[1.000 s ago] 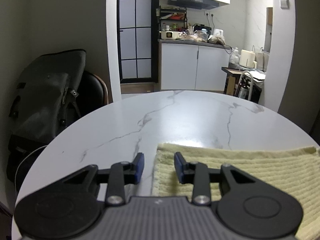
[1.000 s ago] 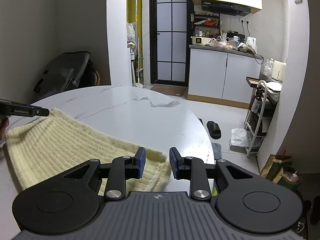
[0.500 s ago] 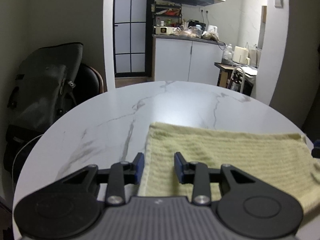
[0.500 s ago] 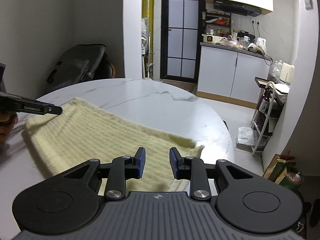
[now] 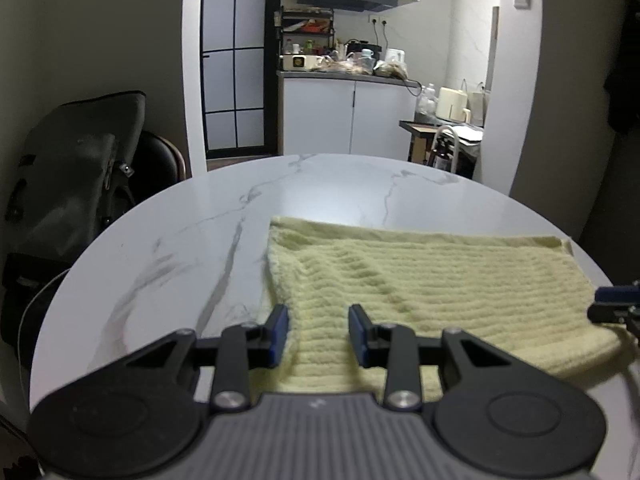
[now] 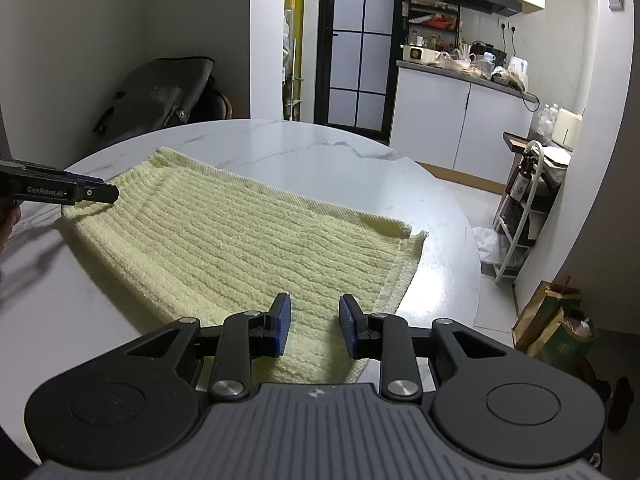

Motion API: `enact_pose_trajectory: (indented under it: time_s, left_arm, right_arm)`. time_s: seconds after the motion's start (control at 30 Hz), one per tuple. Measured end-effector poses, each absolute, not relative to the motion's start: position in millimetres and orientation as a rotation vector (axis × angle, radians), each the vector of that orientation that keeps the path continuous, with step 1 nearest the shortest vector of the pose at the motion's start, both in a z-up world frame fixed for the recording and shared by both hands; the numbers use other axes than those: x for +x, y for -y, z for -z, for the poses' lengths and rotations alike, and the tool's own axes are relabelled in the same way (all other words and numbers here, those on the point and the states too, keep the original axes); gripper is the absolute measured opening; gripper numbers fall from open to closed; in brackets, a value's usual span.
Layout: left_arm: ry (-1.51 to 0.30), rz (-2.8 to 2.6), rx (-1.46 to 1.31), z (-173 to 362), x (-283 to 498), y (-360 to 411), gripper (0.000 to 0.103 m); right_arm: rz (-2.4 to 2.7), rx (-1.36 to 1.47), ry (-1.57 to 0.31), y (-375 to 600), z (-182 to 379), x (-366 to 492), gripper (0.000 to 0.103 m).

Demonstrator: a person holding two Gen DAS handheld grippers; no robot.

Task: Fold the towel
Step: 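Press and smooth the folded towel with both grippers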

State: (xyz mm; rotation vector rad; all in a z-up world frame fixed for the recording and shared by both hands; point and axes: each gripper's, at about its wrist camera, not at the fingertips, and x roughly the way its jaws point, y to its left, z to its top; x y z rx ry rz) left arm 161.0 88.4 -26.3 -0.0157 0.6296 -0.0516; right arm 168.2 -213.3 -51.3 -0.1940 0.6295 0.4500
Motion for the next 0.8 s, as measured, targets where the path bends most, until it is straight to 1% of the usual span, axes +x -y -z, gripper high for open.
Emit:
enact_pose_trajectory:
  time_s: [0.7, 0.8]
  left_arm:
    - [-0.644, 0.058, -0.085, 22.9, 103.2, -80.2, 0.038]
    - [-0.645, 0.06, -0.087, 23.8, 92.0, -77.0, 0.039]
  right_arm:
    - [-0.549, -0.172, -0.636, 203.5, 49.8, 115.6, 0.03]
    - [-0.567, -0.166, -0.634, 202.3, 50.0, 109.1, 0.032]
